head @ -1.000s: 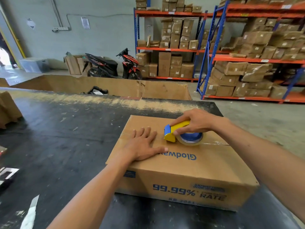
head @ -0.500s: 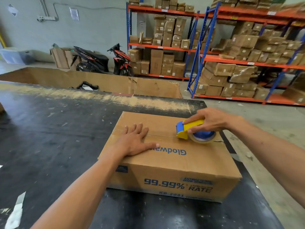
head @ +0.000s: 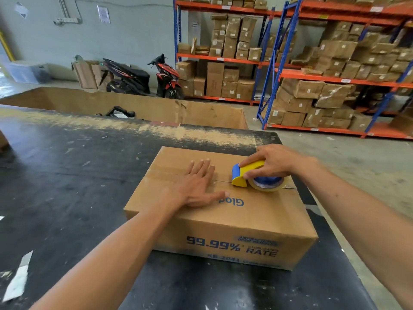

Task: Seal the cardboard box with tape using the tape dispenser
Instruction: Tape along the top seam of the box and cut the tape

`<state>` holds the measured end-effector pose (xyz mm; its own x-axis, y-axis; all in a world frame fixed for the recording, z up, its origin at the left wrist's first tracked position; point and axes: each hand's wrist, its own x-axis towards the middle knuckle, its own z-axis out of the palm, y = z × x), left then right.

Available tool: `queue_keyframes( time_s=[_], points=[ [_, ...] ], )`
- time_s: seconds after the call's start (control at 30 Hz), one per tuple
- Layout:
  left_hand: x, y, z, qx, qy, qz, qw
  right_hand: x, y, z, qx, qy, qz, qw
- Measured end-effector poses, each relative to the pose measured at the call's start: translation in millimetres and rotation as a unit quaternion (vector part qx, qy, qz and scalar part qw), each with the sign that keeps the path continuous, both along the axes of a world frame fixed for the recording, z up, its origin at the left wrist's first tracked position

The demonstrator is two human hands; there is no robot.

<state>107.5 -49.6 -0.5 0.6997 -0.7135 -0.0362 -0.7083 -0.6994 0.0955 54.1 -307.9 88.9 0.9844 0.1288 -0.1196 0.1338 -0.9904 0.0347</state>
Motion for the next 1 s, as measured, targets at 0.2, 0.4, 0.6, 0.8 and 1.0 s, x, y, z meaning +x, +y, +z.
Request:
queue_keyframes(
  time_s=[0.2,0.4,0.6,0.8,1.0],
  points=[
    [-13.4,-39.6,-12.7,0.007,0.059,0.015,0.998,1.6,1.0,1.9,-0.025,-0.023,0.039,0.999],
    [-10.3,-40.1,-16.4,0.023,0.052,0.027,0.998,5.3,-6.9,0.8,0.005,-0.028,0.059,0.998],
    [-17.8,-38.9,-9.4,0.024,0.044,0.029,0.998,-8.1,-25.8,5.5,0.082,-0.014,0.059,0.995],
    [-16.8,-39.0,-7.3,0.023,0.047,0.027,0.998,-40.3,-93.2,25.2,0.098,0.0,0.011,0.995],
    [-18.2,-41.4,-5.0,0.019,0.035,0.012,0.999,-51.7,-126.3,1.7,0.123,0.005,-0.006,0.992]
  ],
)
